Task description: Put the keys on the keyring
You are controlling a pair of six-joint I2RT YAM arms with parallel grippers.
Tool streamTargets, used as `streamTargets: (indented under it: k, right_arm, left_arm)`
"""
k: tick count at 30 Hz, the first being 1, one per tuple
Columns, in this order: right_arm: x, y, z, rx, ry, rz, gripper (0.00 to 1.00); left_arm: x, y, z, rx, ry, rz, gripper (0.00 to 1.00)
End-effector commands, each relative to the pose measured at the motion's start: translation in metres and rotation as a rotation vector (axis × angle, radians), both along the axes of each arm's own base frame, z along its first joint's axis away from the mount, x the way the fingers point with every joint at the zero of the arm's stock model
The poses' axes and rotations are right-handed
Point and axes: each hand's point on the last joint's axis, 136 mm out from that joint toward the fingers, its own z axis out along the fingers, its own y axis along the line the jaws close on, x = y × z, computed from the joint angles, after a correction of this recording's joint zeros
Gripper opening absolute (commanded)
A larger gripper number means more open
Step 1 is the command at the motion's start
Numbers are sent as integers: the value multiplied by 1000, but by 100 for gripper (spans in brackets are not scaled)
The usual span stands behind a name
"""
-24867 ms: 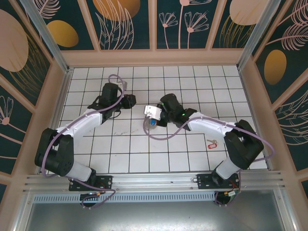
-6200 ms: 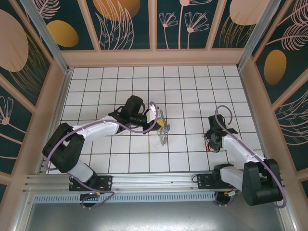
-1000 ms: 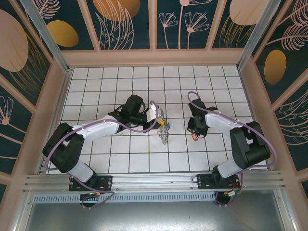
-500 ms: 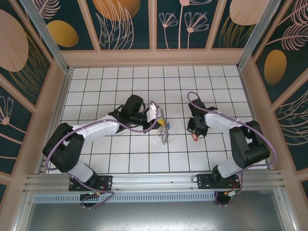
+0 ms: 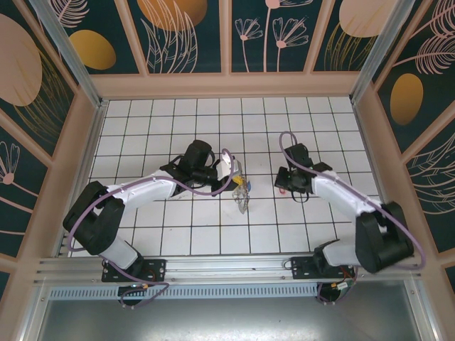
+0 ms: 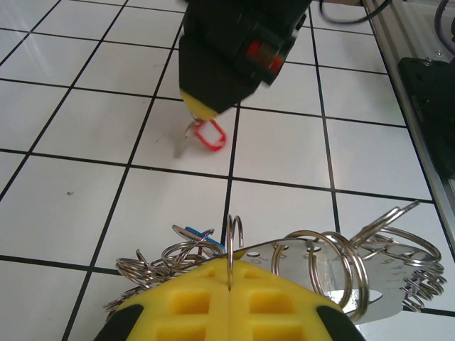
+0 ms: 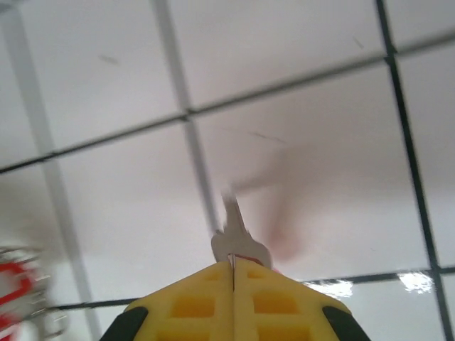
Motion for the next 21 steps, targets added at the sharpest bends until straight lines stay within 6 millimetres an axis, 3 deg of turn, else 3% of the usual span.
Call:
streamTargets:
  k: [1,4,8,14,21]
  right_arm:
    - [11,31,54,82,-326,254,0]
    - [-1,46,86,112,-555,444,0]
    - [-18,57,109,92,-750,633,0]
    - [-46,78,118,124,-862,877,0]
    - [-53,83,125,117,-921,950,0]
  left_arm:
    - [7,-8,11,-49,-9,0,0]
    - [8,-9,15,-76,0,10,0]
    - [10,-11,20,-100,-2,28,0]
    - [11,-11,24,-114,-1,40,0]
    - [10,-11,24,-123,6,35,0]
